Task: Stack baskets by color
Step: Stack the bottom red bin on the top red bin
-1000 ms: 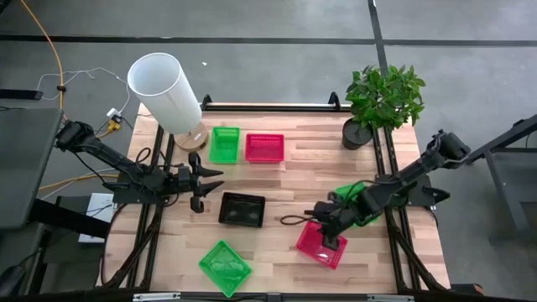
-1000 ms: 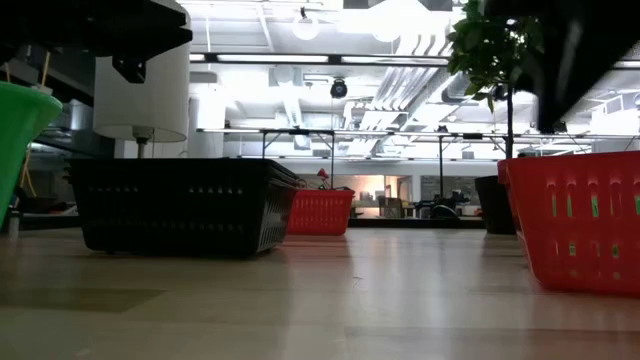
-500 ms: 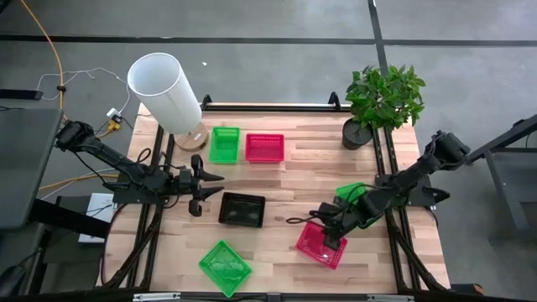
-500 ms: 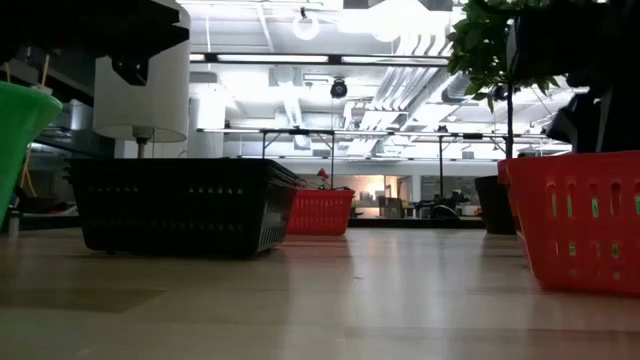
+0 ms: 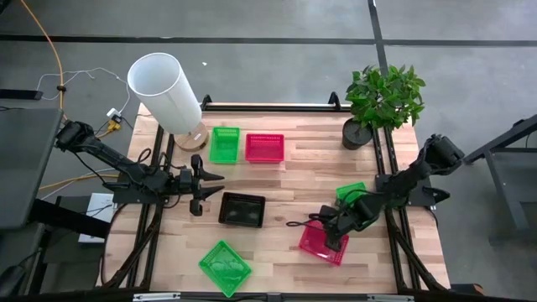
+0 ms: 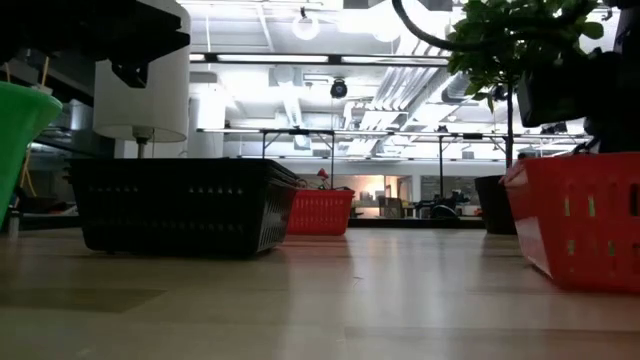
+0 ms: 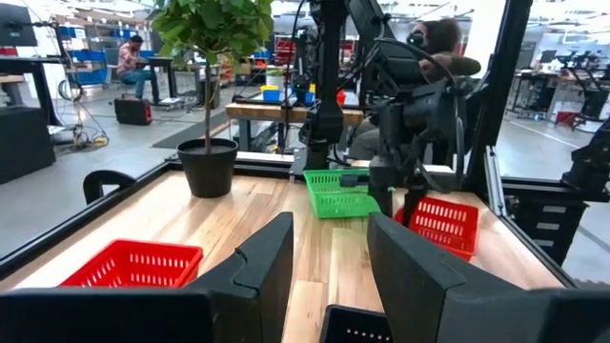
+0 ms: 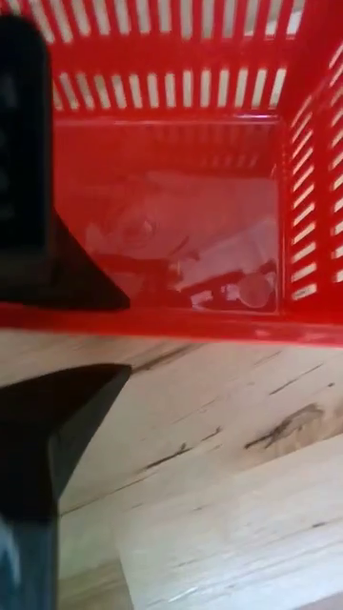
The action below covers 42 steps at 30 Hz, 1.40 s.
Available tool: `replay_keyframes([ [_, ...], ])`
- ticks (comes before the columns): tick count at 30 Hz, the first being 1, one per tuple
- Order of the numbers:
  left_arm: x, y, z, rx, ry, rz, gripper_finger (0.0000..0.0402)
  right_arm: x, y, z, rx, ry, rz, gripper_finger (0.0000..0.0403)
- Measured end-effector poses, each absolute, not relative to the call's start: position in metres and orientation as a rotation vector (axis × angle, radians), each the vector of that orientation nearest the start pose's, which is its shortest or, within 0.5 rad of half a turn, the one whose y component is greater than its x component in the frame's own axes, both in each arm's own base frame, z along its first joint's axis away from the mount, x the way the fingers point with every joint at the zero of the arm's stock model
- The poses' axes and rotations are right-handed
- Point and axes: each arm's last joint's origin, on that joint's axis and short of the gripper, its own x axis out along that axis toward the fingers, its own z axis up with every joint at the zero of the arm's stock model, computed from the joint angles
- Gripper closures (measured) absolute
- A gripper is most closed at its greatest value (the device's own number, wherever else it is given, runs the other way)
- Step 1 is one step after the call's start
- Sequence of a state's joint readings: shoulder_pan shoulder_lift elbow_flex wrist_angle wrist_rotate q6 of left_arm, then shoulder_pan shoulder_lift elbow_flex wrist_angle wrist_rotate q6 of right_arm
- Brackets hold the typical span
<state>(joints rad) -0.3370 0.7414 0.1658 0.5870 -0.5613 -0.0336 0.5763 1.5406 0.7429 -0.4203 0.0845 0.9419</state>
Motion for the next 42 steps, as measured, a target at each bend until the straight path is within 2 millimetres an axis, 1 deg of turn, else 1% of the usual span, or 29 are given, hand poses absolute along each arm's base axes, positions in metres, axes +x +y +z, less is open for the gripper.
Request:
replay_keyframes([
  [4,0.152,-0.037,0.2,-0.038,-0.014,0.224,0.0278,0.22,0.141,0.142,0.421,1.233,-0.122,0.0388],
  [5,0.152,-0.037,0.2,-0.039,-0.014,0.224,0.0278,0.221,0.141,0.143,0.409,1.23,-0.111,0.0395],
  [8,0.152,-0.037,0.2,-0.038,-0.014,0.224,0.0278,0.226,0.144,0.151,0.388,1.206,-0.077,0.0391],
  [11,0.152,-0.037,0.2,-0.038,-0.014,0.224,0.0278,0.234,0.147,0.161,0.344,1.167,-0.033,0.04],
  [17,0.152,-0.037,0.2,-0.036,-0.014,0.224,0.0277,0.257,0.152,0.194,0.214,1.037,0.049,0.0402],
  [22,0.152,-0.037,0.2,-0.035,-0.014,0.224,0.0277,0.279,0.143,0.223,0.097,0.918,0.081,0.0402],
  [25,0.152,-0.037,0.2,-0.036,-0.014,0.224,0.0277,0.292,0.131,0.237,0.028,0.863,0.071,0.0402],
  [27,0.152,-0.037,0.2,-0.036,-0.014,0.224,0.0278,0.299,0.119,0.241,-0.017,0.839,0.036,0.0403],
  [31,0.152,-0.037,0.2,-0.036,-0.014,0.224,0.0277,0.311,0.089,0.245,-0.084,0.795,-0.076,0.0403],
  [36,0.152,-0.037,0.2,-0.034,-0.014,0.224,0.0277,0.326,0.049,0.251,-0.106,0.718,-0.173,0.0403],
  [42,0.152,-0.037,0.2,-0.028,-0.013,0.224,0.0277,0.335,0.013,0.257,-0.153,0.658,-0.243,0.0403],
])
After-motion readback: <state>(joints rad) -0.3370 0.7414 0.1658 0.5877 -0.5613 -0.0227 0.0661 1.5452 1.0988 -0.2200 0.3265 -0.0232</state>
